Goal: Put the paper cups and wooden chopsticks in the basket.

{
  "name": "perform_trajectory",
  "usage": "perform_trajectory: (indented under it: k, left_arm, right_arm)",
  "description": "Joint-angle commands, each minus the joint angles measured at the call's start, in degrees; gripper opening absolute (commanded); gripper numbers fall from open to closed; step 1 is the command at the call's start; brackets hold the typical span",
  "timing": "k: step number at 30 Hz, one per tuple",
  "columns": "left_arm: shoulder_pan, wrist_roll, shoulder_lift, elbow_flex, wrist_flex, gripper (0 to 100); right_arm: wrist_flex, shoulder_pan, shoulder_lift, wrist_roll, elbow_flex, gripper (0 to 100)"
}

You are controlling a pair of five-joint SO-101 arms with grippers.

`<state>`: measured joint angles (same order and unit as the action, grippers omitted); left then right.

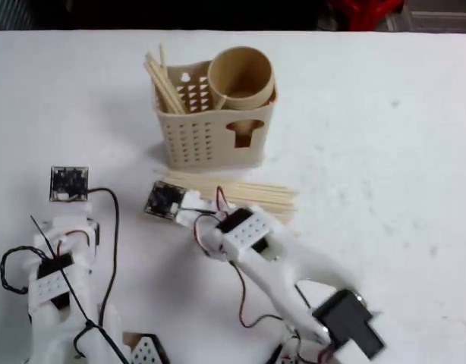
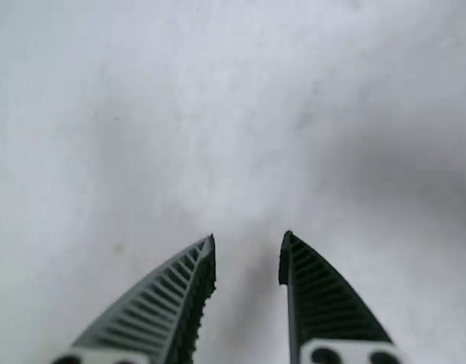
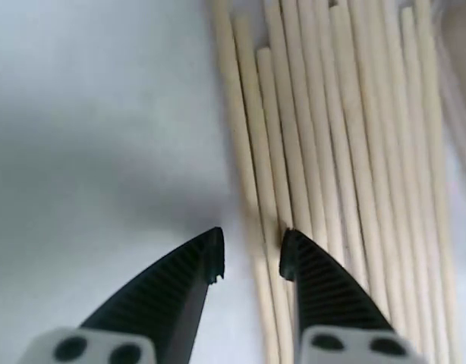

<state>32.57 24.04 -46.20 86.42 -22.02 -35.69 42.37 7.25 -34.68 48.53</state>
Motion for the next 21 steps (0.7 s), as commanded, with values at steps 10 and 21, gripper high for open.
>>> perform_trajectory:
  k: [10,21]
  left_arm:
    - [0.13,0.09,-1.36,-0.35,0.62,15]
    - [0.13,0.18,-1.36,-0.35,0.62,15]
  right_arm:
    - [-6.11,-0.48,0.75,-0.09,-4.04,1.6]
    - [-9.01,-0.57,13.23,0.0,-0.18,1.6]
